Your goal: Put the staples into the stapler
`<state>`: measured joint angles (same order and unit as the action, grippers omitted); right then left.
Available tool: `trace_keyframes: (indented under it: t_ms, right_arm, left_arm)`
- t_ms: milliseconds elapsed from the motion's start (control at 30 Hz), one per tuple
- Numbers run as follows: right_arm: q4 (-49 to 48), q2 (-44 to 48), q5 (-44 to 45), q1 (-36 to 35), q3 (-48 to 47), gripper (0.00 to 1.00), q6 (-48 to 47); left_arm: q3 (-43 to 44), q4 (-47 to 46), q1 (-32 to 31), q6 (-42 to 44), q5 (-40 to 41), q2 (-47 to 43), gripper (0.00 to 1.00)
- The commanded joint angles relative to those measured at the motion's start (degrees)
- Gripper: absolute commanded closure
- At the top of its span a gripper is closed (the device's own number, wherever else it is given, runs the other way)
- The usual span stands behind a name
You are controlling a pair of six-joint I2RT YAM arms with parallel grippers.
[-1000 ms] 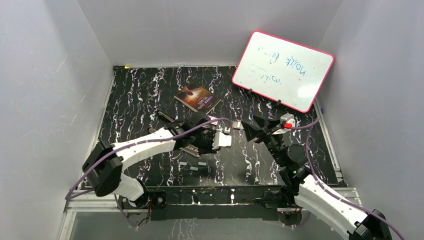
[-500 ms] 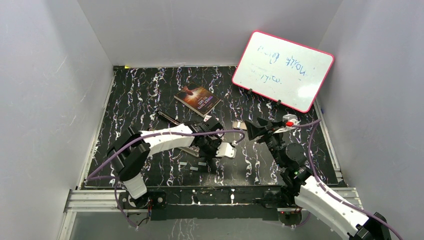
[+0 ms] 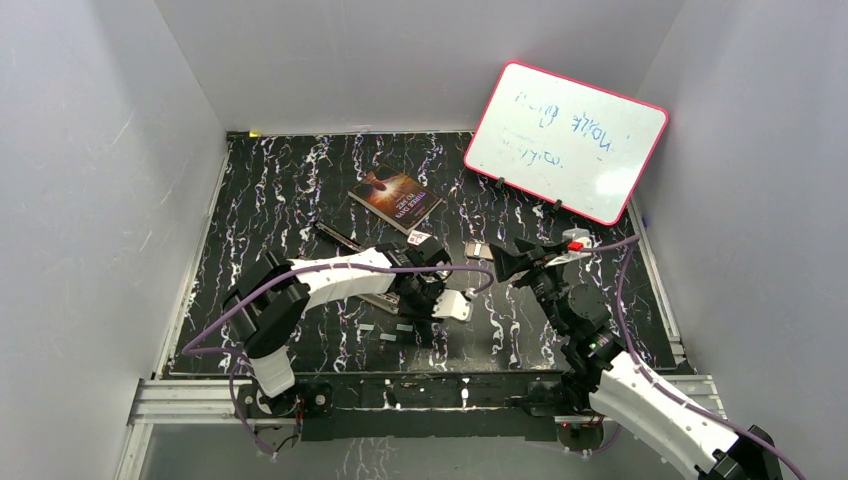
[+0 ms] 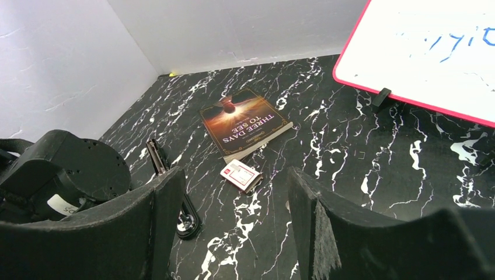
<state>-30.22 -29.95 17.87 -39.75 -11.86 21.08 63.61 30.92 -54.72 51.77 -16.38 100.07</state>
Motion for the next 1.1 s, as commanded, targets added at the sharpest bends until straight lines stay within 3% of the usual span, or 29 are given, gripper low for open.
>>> trace_keyframes:
  t_ms: [0,267,433,567,633,733,800,967,1067]
  right_arm:
    - [0.3,1.7,2.9,0.1,-2.9,0.27,0.9]
    - [5.0,5.4,6.1,0.1,-2.6,0.28,1.3]
    - [10.1,3.9,0.7,0.2,-3.5,0.28,-1.5]
    - [11.4,1.5,-8.6,0.2,-4.0,0.26,-6.3]
    - [10.5,0.7,-16.1,0.1,-3.4,0.26,-9.9]
    - [6.9,-2.8,-21.1,0.2,-2.5,0.26,-11.2]
    - [4.9,-7.0,-26.4,0.2,-2.7,0.26,-13.2]
    - [-0.3,-16.9,-35.7,-0.6,-3.0,0.25,-19.1]
    - [1.8,-21.7,-38.1,-2.4,-5.1,0.25,-26.3]
  left_arm:
    - [1.6,0.9,-0.4,0.7,0.4,-1.6,0.72]
    - [2.4,-3.2,-0.3,-2.1,-1.3,-6.0,0.65]
    - [-0.4,-13.5,1.6,-10.8,-0.2,-13.4,0.65]
    - [-5.4,-24.1,5.1,-21.3,1.2,-20.9,0.58]
    - [-7.8,-29.2,6.5,-27.9,5.0,-25.0,0.52]
    - [-10.2,-34.4,8.7,-38.8,19.5,-29.7,0.37]
    - [-11.2,-35.2,10.9,-43.9,24.6,-32.8,0.32]
    - [-14.0,-36.3,18.1,-51.1,26.6,-39.8,0.21]
    - [-13.7,-33.6,21.8,-53.9,27.7,-40.6,0.17]
